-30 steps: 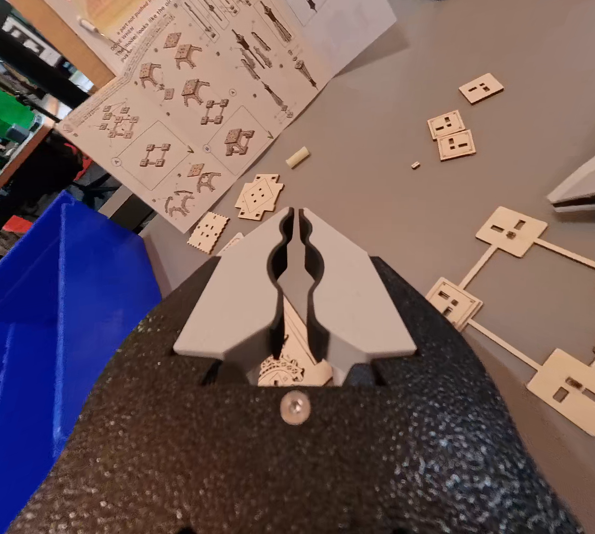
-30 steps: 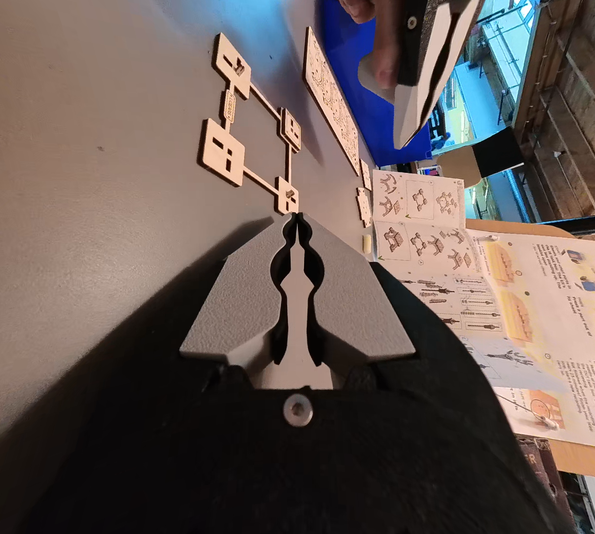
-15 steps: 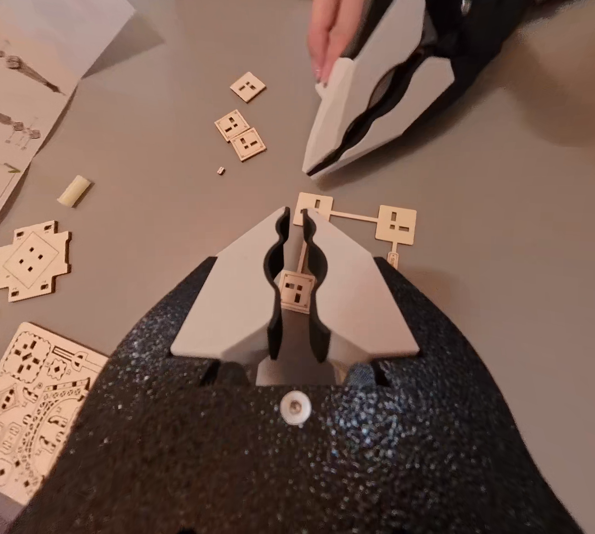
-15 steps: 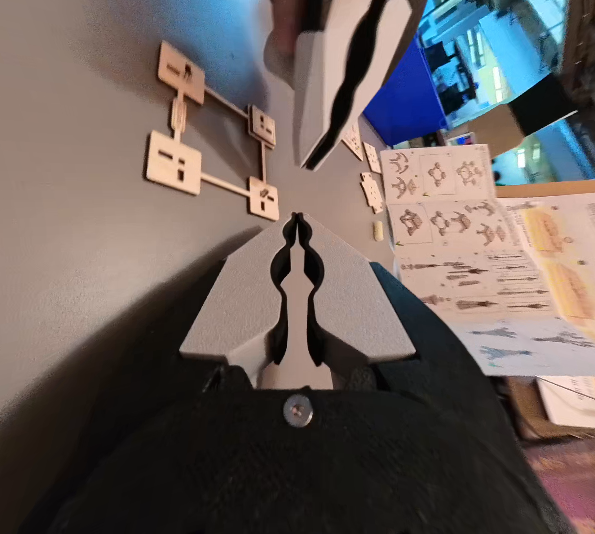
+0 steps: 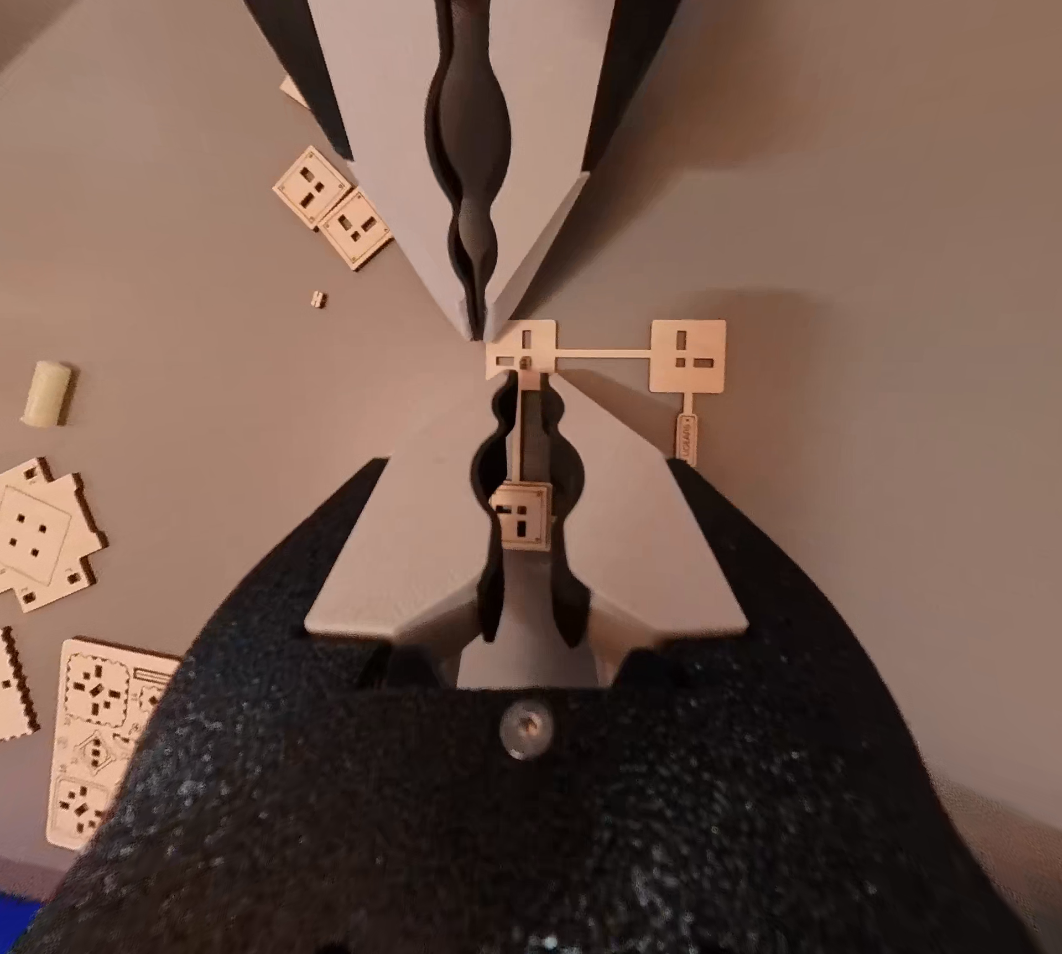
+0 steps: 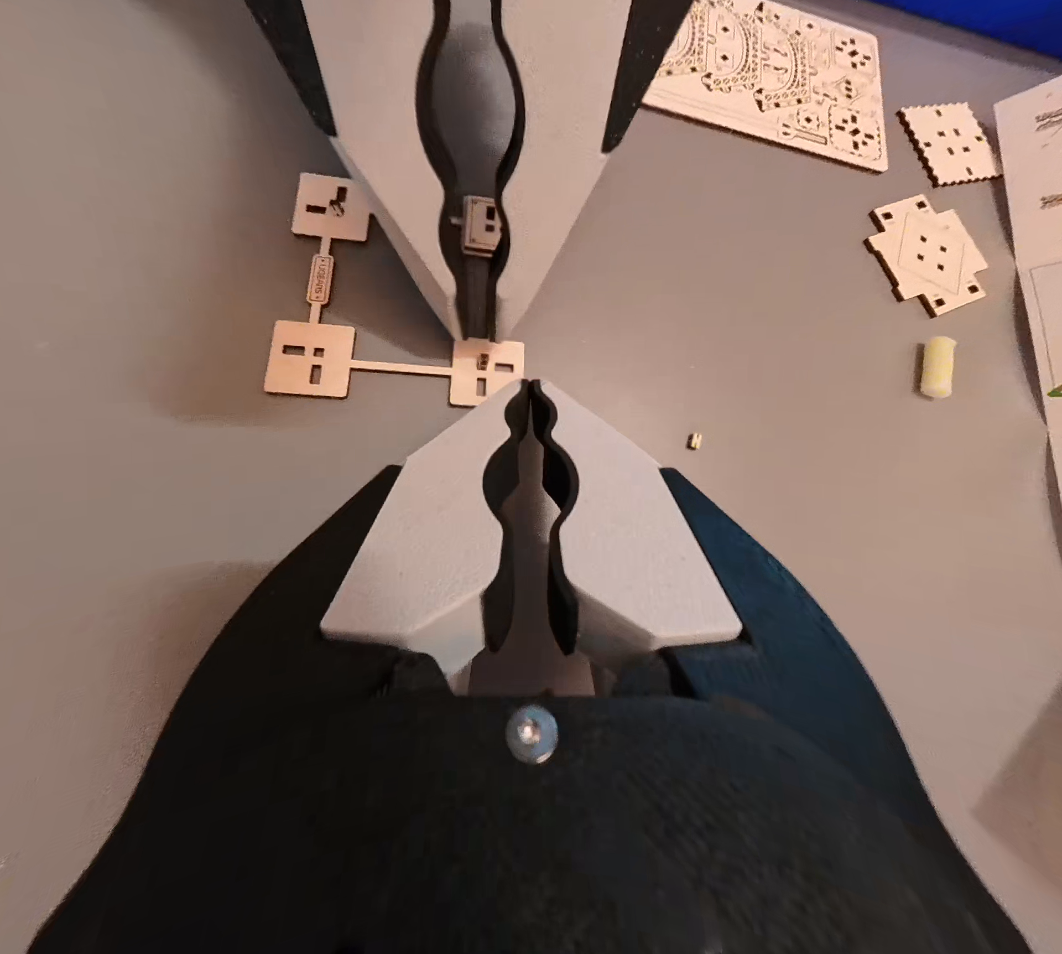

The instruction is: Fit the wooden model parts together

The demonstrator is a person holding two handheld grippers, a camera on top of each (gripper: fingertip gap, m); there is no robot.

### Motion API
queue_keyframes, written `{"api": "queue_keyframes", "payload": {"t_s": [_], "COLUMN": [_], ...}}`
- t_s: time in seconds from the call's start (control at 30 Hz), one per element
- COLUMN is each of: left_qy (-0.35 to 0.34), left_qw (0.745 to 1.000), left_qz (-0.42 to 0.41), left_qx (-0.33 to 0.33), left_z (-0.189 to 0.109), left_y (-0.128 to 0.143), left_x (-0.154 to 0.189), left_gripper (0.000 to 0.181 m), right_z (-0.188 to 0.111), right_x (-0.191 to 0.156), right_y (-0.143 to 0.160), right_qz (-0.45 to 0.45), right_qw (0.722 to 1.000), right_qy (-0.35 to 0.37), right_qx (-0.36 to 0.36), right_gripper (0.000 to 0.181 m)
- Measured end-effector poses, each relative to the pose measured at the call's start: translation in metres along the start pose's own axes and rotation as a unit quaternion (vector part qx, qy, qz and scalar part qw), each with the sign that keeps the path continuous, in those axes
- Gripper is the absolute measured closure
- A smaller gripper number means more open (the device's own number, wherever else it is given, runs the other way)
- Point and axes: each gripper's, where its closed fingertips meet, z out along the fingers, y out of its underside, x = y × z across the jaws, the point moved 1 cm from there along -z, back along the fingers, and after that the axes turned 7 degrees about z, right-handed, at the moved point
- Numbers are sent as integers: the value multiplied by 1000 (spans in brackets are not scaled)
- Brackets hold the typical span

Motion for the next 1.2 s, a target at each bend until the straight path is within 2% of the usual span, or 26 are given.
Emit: {"api": "queue_keyframes", "payload": {"t_s": [0.4, 0.8, 1.2], "left_qy": [-2, 15, -21], "left_qw": [1000, 998, 997], "left_qz": [-5, -56, -50], "left_qx": [-17, -10, -47], "left_z": [5, 8, 7], "left_y": [2, -1, -3], "left_x": [-4, 1, -5], "left_gripper": [178, 178, 181], "right_z": [6, 6, 6], "right_x": [1, 1, 1], "right_y": [-2, -2, -2], "right_qz": [-6, 6, -1], "right_qw": [1000, 999, 999], "right_qy": [25, 34, 42], "right_qx": [4, 7, 6], "right_gripper": [181, 181, 181]}}
